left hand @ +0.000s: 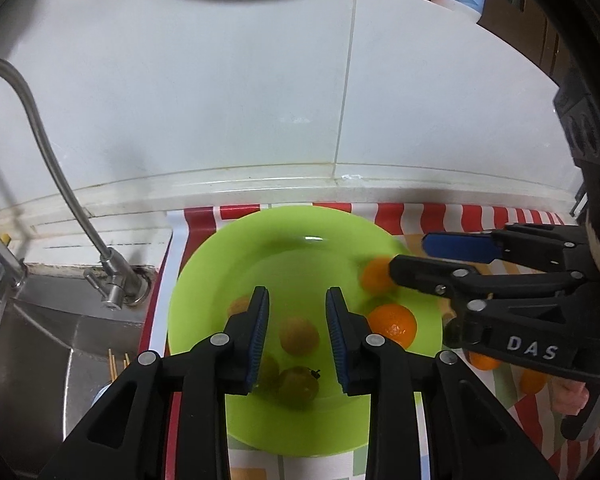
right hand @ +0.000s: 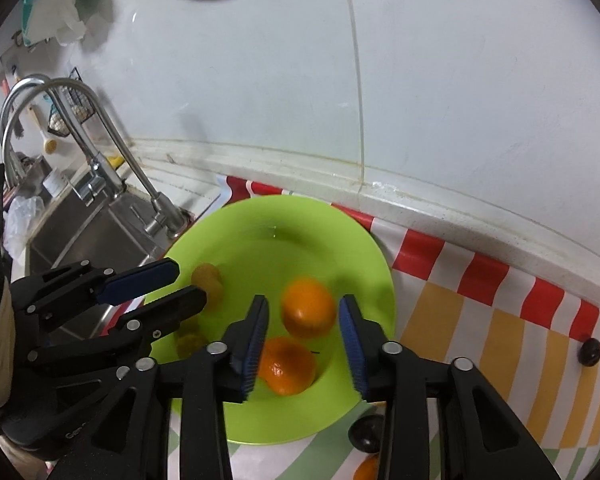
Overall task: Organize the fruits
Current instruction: 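Open both tools over the plate and lift them away, then grasp an orange with the right tool while the left tool grasps another orange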
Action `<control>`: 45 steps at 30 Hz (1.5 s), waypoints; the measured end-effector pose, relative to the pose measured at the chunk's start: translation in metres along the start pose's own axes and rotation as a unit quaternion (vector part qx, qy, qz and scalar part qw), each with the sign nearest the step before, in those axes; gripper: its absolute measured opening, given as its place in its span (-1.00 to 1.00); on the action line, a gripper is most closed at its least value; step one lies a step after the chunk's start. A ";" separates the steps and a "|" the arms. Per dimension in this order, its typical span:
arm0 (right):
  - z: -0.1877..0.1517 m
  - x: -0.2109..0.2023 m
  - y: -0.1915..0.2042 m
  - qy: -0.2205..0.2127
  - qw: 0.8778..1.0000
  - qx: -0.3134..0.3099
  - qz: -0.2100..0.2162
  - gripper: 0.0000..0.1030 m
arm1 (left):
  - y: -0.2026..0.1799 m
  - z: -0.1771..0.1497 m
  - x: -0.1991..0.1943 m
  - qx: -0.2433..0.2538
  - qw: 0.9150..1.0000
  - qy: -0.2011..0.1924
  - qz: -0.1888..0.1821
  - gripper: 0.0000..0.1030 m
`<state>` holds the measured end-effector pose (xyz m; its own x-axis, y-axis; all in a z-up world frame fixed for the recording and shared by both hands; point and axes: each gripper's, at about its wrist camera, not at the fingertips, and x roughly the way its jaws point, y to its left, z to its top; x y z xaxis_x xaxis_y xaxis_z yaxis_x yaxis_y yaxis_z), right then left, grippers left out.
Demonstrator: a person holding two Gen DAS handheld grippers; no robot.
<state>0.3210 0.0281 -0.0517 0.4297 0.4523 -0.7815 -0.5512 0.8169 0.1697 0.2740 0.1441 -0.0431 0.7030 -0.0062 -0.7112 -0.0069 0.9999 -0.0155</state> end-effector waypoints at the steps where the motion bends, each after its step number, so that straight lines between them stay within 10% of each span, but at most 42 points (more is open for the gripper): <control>1: 0.000 -0.003 0.001 -0.004 1.000 -0.003 -0.002 -0.25 | 0.001 0.000 -0.002 -0.002 1.000 -0.001 0.001 -0.44; 27: -0.051 -0.169 -0.005 -0.150 0.984 0.008 -0.093 -0.08 | -0.068 -0.021 -0.116 0.048 0.991 -0.117 -0.039 -0.11; 45: -0.111 -0.188 -0.026 -0.137 0.976 0.072 -0.150 -0.02 | -0.110 -0.047 -0.105 0.136 0.976 -0.130 -0.108 0.01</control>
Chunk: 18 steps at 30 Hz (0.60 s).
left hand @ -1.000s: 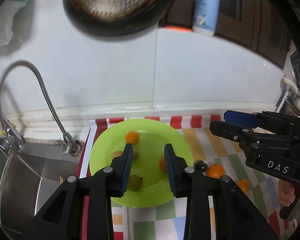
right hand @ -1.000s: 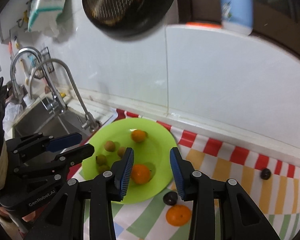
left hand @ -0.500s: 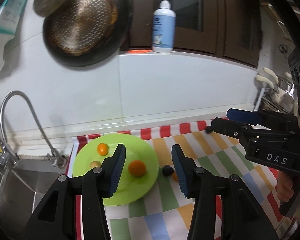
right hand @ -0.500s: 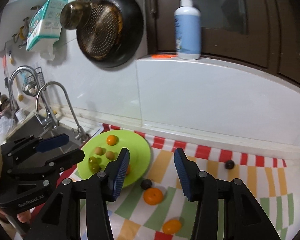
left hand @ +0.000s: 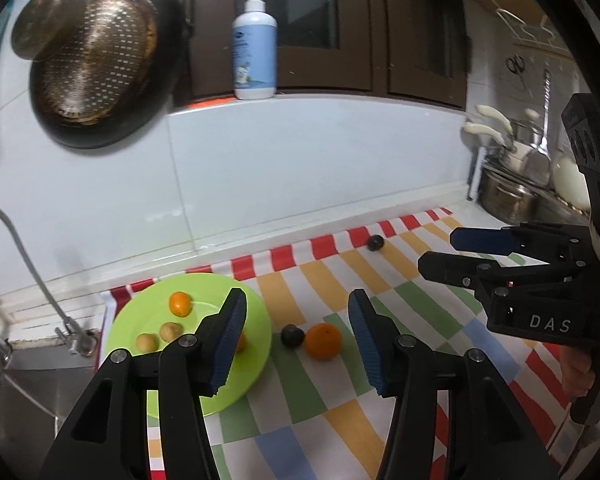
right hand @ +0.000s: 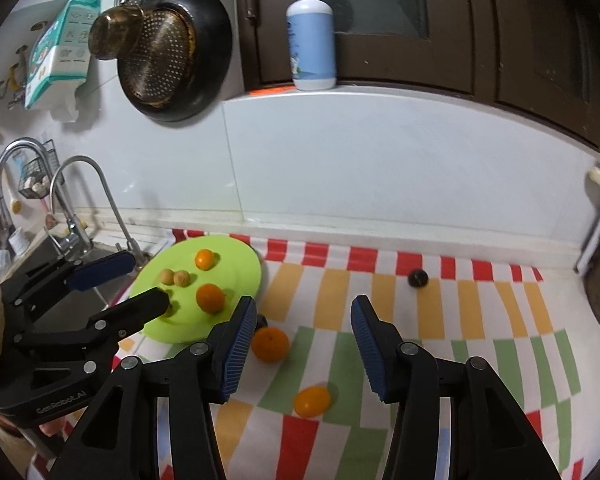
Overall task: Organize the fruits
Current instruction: 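Grasp an orange with the right tool while the left tool grasps another orange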
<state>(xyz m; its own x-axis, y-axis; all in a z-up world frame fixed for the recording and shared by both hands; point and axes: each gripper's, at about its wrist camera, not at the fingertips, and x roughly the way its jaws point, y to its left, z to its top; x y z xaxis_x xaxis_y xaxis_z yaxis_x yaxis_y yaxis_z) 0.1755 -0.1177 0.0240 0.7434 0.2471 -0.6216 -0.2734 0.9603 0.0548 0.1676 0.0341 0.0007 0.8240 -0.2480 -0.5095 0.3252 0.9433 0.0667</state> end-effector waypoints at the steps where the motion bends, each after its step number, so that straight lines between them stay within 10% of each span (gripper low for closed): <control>1: -0.003 0.000 -0.001 0.002 1.000 0.003 -0.001 -0.02 | -0.001 -0.001 0.001 0.003 1.000 0.000 -0.003 0.01; 18: -0.057 0.023 -0.013 0.070 0.996 0.054 -0.009 -0.02 | -0.015 -0.032 0.043 0.050 0.996 0.040 -0.059 0.01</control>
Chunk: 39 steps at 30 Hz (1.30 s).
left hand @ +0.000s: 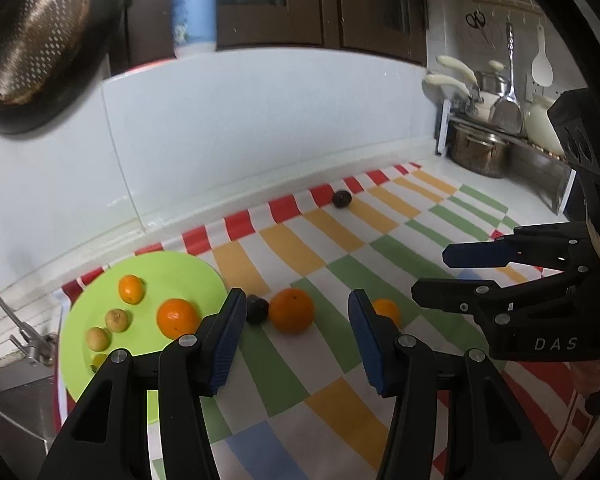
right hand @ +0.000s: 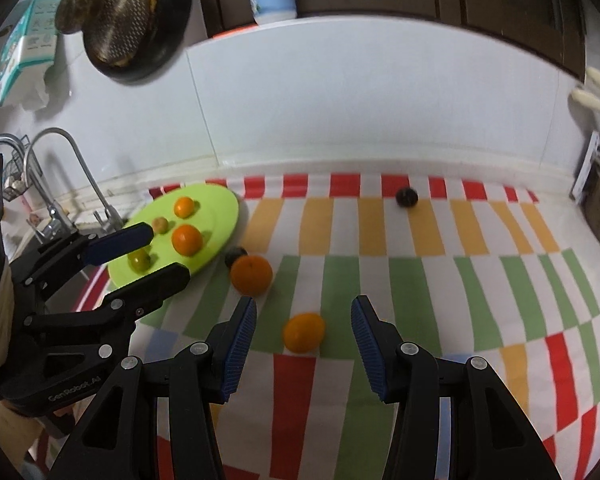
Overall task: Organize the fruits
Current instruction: 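Grasp an orange with the right tool while the left tool grasps another orange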
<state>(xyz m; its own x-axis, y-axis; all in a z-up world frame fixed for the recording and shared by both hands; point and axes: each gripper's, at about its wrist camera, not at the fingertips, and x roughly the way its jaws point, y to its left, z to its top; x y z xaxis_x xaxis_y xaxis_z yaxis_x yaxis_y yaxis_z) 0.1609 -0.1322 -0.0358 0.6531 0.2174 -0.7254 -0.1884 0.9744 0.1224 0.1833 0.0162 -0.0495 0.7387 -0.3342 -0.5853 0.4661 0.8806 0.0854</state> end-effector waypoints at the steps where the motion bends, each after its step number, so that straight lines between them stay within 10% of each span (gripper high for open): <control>1: -0.002 0.003 -0.001 0.005 1.000 0.001 -0.001 -0.02 | 0.000 -0.001 0.004 0.000 1.000 0.004 -0.002 0.00; 39: -0.021 0.073 -0.012 0.064 0.997 0.018 0.047 -0.28 | 0.003 -0.005 0.088 -0.036 0.995 0.095 0.008 -0.25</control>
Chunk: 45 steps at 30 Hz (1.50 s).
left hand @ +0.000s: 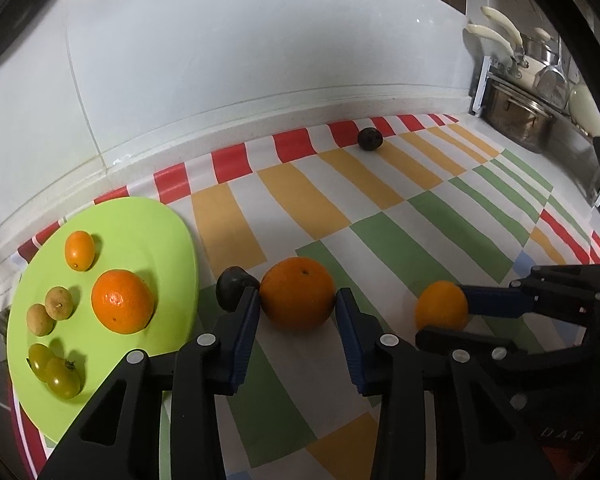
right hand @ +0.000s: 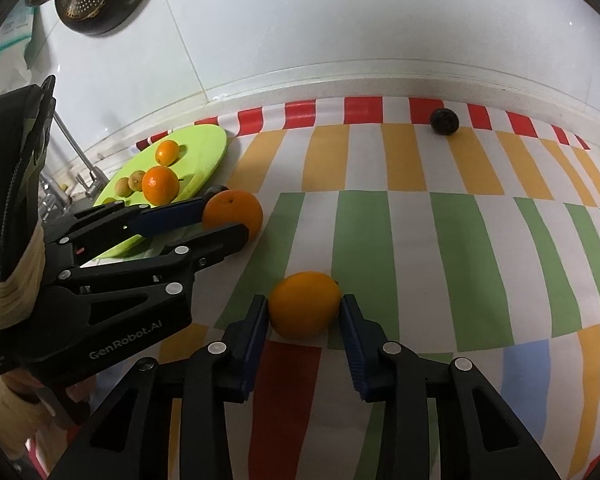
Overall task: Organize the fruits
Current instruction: 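Grasp an orange with the right tool while the left tool grasps another orange, then carry both oranges onto the green plate and open both tools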
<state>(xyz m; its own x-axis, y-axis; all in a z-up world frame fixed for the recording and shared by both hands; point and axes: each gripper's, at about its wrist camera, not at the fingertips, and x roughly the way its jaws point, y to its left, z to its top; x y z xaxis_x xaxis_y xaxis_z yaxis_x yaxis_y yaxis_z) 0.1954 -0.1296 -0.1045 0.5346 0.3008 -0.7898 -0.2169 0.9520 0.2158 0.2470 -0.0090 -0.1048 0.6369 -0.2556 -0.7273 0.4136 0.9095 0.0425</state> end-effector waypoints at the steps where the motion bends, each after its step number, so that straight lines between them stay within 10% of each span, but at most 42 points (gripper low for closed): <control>1: 0.000 -0.001 -0.002 -0.002 1.000 0.003 0.000 -0.28 | -0.001 0.001 0.000 0.003 1.000 -0.001 0.003 -0.26; 45: 0.040 -0.063 0.058 -0.096 0.992 -0.074 0.047 -0.28 | 0.035 -0.011 -0.125 -0.099 0.988 -0.097 0.071 -0.31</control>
<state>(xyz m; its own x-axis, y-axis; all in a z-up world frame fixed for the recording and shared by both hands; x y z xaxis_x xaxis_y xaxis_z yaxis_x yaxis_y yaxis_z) 0.1816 -0.0906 -0.0196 0.6492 0.4059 -0.6433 -0.3821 0.9053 0.1855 0.1751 0.0587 -0.0195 0.7996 -0.1621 -0.5783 0.1889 0.9819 -0.0140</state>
